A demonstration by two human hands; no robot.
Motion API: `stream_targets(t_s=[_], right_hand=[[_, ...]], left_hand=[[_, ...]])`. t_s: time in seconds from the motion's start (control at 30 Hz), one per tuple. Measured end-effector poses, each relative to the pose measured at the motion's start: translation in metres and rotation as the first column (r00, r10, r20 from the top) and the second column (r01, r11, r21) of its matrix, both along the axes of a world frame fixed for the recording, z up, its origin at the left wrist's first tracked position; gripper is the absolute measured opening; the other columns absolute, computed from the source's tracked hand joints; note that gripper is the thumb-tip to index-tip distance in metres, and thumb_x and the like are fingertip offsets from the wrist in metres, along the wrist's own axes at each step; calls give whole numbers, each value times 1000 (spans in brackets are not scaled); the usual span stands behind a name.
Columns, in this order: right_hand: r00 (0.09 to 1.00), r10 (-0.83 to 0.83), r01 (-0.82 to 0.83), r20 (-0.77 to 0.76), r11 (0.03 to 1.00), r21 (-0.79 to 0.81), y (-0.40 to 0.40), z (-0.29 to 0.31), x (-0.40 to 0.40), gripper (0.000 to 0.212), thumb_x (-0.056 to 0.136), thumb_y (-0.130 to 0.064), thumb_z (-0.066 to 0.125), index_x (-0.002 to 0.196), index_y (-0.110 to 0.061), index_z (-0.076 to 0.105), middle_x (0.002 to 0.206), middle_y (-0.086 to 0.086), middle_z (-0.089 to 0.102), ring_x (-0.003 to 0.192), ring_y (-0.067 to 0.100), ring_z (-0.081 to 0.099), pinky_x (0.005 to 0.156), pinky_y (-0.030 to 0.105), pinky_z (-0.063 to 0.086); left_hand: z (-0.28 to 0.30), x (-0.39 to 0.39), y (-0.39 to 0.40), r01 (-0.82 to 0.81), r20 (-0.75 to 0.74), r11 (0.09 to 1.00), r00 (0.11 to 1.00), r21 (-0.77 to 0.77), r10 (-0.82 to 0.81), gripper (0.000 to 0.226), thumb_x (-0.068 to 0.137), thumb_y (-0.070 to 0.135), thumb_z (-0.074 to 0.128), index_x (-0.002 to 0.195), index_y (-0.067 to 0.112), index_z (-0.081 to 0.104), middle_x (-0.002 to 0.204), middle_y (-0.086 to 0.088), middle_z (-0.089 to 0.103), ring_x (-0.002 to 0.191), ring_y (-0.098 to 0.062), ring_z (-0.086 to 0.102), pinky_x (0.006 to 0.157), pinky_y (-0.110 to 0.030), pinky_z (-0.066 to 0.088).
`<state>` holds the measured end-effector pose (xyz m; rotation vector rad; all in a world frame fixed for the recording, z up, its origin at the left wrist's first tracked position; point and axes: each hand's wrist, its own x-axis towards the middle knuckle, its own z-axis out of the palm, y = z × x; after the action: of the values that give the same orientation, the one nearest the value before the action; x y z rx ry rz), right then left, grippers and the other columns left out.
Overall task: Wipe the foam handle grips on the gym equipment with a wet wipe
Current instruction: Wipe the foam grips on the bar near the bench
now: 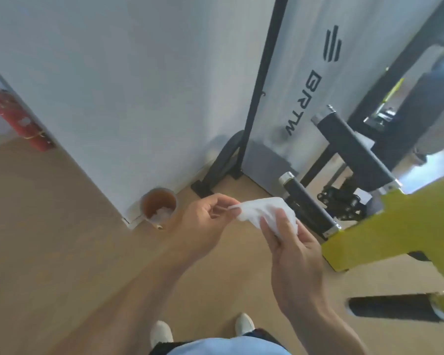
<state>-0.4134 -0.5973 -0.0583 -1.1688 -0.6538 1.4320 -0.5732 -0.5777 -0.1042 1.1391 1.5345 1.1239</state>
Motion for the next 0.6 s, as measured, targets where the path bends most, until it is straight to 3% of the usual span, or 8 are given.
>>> stream_targets(t_s=[0.07,0.13,0.17,0.23,0.3,0.37,0.5,0.6], right_hand=[[974,-71,49,214,993,107,-5,5,-12,30,91,-37,64,90,-12,80,90,3,70,91,15,64,90,35,50],[864,-194,62,464,957,285,-7,8,-22,22,94,-35,62,96,-24,81,97,-10,71,96,7,64,88,28,48],[780,-276,34,562,915,402,-5,7,-24,21,97,-29,61,106,-25,79,110,-12,72,111,6,64,95,25,48],[550,-424,-151,720,797,584,6,-2,-22,25,100,-20,57,118,-13,72,130,-1,66,135,19,51,111,29,40],[317,-486,-332,814,747,576,25,-17,-13,32,103,-22,49,123,-5,69,137,9,60,144,31,39,118,39,33],[155,-446,-340,881,813,472,43,-28,-2,38,105,-28,43,123,-6,69,141,11,58,147,32,33,119,45,31],[48,-258,-295,965,920,260,57,-44,14,25,97,-25,62,117,-16,74,142,7,58,146,29,34,113,54,37],[66,-269,-308,961,910,276,58,-43,16,25,96,-17,65,120,-14,70,143,7,57,144,29,39,117,50,34]], left_hand=[[5,-14,11,109,-48,994,993,-1,-109,5,87,42,73,92,42,72,87,13,77,81,-5,72,74,-26,57],[9,-24,22,184,-85,983,979,2,-183,8,89,45,70,97,44,71,90,17,76,86,-2,70,79,-27,56],[10,-27,27,215,-83,977,973,7,-214,8,90,44,69,98,44,71,91,18,75,86,-2,70,80,-27,56],[10,-28,37,278,-95,961,957,19,-275,10,92,47,64,100,46,70,93,20,74,88,0,68,84,-28,56],[8,-25,45,363,-149,931,923,29,-355,18,90,57,59,105,51,67,100,23,73,95,1,68,89,-34,57],[8,-18,53,445,-178,894,885,54,-430,28,88,61,58,115,54,62,111,27,70,105,1,66,95,-38,55],[12,0,67,524,-278,832,839,183,-467,40,93,37,65,132,37,59,131,22,62,123,1,55,106,-25,44],[15,5,79,529,-356,814,828,241,-432,40,94,26,67,133,27,60,134,15,61,127,0,53,111,-25,41]])
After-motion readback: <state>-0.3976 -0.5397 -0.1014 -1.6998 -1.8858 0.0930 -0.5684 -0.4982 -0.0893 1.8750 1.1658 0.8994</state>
